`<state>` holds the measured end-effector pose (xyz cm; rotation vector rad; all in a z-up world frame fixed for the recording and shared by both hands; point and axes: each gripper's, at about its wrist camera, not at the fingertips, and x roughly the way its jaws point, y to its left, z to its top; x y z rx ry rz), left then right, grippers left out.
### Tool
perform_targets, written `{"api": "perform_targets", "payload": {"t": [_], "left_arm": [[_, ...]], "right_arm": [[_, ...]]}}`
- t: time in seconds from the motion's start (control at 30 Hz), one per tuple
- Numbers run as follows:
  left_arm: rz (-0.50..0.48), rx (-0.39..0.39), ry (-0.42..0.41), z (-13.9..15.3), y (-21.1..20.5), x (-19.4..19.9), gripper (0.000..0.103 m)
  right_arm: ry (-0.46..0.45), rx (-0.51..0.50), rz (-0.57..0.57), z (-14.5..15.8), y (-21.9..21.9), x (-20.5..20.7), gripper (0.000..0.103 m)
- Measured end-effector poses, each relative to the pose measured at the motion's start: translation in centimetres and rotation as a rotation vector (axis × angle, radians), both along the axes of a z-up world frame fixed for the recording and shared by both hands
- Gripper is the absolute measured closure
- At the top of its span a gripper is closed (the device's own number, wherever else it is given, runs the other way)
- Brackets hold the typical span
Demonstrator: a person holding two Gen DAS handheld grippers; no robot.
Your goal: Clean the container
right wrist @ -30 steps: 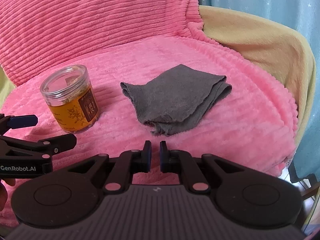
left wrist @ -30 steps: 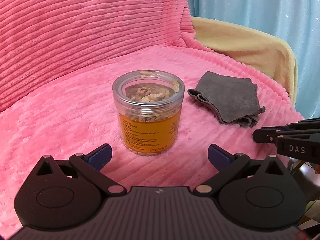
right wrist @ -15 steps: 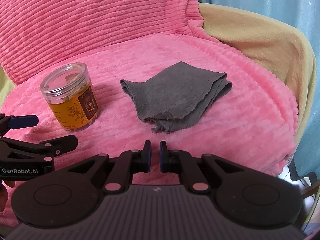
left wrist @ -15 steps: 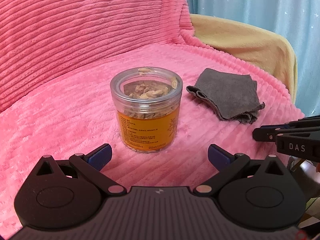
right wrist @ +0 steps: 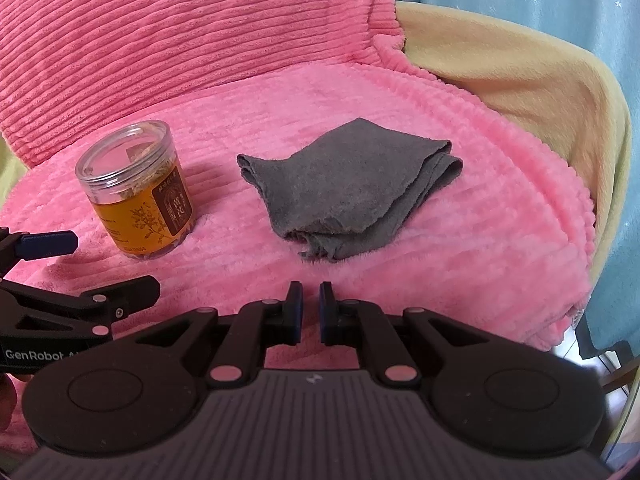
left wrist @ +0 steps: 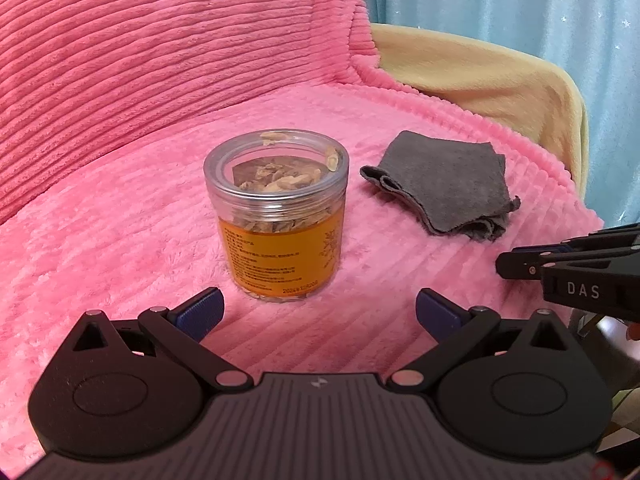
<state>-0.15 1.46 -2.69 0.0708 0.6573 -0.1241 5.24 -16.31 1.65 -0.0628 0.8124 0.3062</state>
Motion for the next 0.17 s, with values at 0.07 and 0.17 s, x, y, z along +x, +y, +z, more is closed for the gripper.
{"api": "perform_targets", "payload": {"t": [0.07,0.17], "left_arm": [[0.002,-0.003,0.001,-0.01,-0.02,0.01,0.000],[0.001,-0.002,0.000,-0.03,-0.09,0.01,0.000]], "right_arm": [[0.002,0.000,0.000,-0.03,-0.02,0.02,0.099],[0.004,-0.001,-0.001,-0.08,-0.05,0.04,0.099]]}}
